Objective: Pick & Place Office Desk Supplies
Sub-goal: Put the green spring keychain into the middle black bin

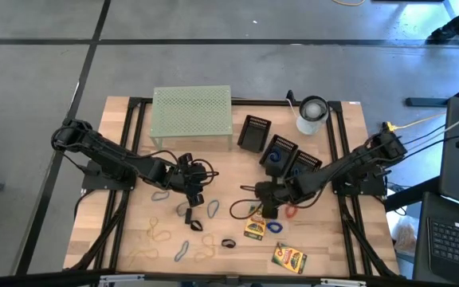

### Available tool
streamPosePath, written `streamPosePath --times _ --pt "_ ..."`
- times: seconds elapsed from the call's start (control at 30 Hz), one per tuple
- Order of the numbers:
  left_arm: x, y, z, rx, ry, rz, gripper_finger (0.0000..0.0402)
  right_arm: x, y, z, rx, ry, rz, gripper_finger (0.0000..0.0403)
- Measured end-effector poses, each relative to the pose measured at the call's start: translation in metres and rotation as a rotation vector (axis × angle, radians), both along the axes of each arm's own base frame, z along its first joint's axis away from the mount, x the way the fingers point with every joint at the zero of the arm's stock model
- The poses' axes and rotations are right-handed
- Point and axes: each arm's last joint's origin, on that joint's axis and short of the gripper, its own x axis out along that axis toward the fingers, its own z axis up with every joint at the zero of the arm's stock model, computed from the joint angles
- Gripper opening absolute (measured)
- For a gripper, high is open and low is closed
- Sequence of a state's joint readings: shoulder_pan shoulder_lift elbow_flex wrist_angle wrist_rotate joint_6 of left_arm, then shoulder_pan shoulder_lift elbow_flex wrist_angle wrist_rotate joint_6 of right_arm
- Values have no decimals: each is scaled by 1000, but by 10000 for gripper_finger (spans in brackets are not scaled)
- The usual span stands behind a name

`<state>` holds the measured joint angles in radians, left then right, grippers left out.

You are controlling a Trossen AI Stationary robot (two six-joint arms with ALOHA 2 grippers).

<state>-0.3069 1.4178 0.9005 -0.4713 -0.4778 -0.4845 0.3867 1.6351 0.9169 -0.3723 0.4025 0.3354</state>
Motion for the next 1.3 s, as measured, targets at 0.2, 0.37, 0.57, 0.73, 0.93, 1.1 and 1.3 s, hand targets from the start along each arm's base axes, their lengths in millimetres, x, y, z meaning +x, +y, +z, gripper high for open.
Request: streamPosePath --times 0.2,0.37,0.57,0.73,0.93,1.1,1.3 --pt "0 0 0 0 0 0 148 11 -11 65 -163 -255 -62 10" --pt "0 0 0 0 0 0 148 17 -12 112 -240 -493 -55 10" --pt "0 0 0 -1 -3 0 148 21 -8 153 -326 -751 131 10" --pt "0 0 0 -1 -3 0 148 23 0 169 -255 -928 376 16" --pt "0 0 0 -1 -3 0 148 23 2 172 -220 -977 437 12" --pt "0 0 0 -1 -3 0 148 24 -3 170 -269 -933 347 12" --pt "0 0 0 -1 -3 0 148 25 -23 145 -227 -690 139 12"
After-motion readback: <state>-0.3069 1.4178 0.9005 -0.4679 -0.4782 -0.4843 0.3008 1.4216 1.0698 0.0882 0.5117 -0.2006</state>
